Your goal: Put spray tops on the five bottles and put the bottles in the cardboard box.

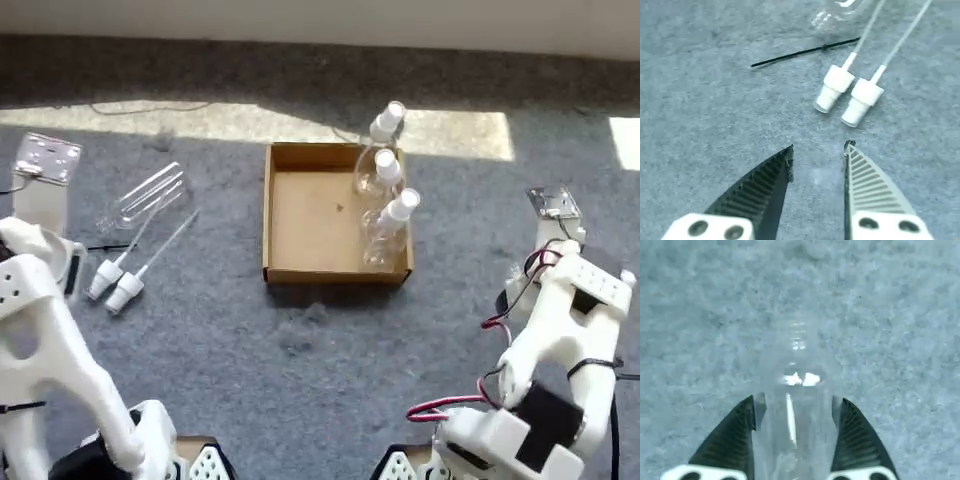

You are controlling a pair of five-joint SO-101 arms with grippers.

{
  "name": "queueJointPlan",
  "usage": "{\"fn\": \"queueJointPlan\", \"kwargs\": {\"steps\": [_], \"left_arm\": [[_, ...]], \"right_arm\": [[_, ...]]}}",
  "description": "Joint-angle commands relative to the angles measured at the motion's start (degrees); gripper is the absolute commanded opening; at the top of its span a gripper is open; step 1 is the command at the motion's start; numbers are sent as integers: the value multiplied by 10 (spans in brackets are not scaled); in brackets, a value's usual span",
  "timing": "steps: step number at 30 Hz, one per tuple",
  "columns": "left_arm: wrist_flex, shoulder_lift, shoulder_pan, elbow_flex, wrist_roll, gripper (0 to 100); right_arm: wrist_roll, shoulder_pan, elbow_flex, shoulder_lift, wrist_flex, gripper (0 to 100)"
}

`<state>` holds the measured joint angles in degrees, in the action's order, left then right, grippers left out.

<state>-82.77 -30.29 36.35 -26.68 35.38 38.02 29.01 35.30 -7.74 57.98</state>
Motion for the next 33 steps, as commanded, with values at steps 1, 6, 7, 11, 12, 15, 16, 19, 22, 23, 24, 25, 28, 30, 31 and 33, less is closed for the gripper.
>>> {"fn": "queueJointPlan", "kwargs": {"steps": [1, 6, 7, 11, 12, 15, 16, 19, 22, 23, 24, 25, 28, 30, 31, 33], "left_arm": [[2, -44, -62, -58, 0, 165], [57, -109, -150, -138, -128, 165], [67, -128, -163, -155, -145, 165], [112, -211, -212, -248, -189, 165], [124, -230, -223, -275, -195, 165], [159, -283, -242, -345, -203, 165], [166, -298, -242, -362, -203, 165], [174, -334, -241, -387, -200, 165], [174, -352, -241, -389, -200, 165], [174, -353, -241, -389, -200, 165], [174, -353, -241, -390, -200, 165], [174, -353, -241, -391, -200, 165], [174, -353, -241, -391, -200, 165], [174, -353, -241, -391, -200, 165], [174, -353, -241, -391, -200, 165], [174, -353, -241, -391, -200, 165]], "right_arm": [[-23, -3, -51, 44, -19, 5], [-21, -17, -63, 85, -22, 7], [-21, -19, -63, 90, -22, 8], [-21, -20, -63, 108, -22, 76], [-21, -19, -63, 111, -22, 103], [-20, -16, -63, 120, -22, 165], [-20, -18, -63, 121, -22, 175], [-23, -19, -66, 116, -14, 180], [-24, -19, -75, 99, 29, 181], [-24, -24, -90, 94, 44, 182], [-24, -30, -107, 90, 58, 182], [-25, -35, -123, 88, 73, 182], [-35, -49, -183, 95, 125, 182], [-44, -55, -220, 106, 151, 187], [-46, -58, -236, 115, 157, 202], [-48, -59, -260, 133, 160, 241]]}}
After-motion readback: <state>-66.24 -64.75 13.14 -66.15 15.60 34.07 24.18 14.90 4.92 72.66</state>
